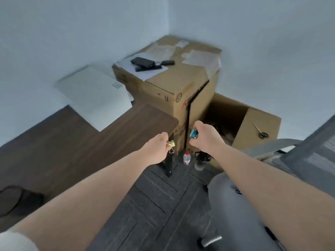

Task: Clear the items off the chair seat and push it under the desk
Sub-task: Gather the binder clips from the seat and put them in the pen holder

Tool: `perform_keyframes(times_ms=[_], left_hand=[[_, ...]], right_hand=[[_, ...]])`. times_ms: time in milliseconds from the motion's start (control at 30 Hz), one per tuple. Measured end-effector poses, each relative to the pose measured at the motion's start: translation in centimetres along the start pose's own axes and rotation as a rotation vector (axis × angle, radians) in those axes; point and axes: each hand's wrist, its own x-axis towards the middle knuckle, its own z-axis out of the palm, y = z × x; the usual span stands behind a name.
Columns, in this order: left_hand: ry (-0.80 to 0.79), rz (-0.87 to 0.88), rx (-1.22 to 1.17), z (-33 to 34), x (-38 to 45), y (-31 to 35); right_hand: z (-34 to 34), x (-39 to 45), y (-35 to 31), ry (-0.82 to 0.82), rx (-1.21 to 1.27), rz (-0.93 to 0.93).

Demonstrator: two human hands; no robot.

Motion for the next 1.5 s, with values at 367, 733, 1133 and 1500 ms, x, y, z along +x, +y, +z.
perform_keyframes(times_ms=[367,733,1133,1500], left_hand=[[0.191,-0.527,-0.066,-8.0,-14.0,-21.7],[0.25,-0.888,-0.152,-8.0,-24.5,-33.8],[0.32,-0.938,-0.264,-6.3,-25.4,-37.5],[0.302,-0.907,-0.333,-5.6,-25.1,-38.6]], right_hand=[[10.5,2.2,-24.1,-0.238,-0.036,-0.446],[20.1,-1.4,-41.0,-0.441,0.027,-0.706],[26.4,-2.7,-46.6,-0.578,0.045,-0.684],[29.7,-2.1,-46.4,-0.707,-0.001,-0.527]])
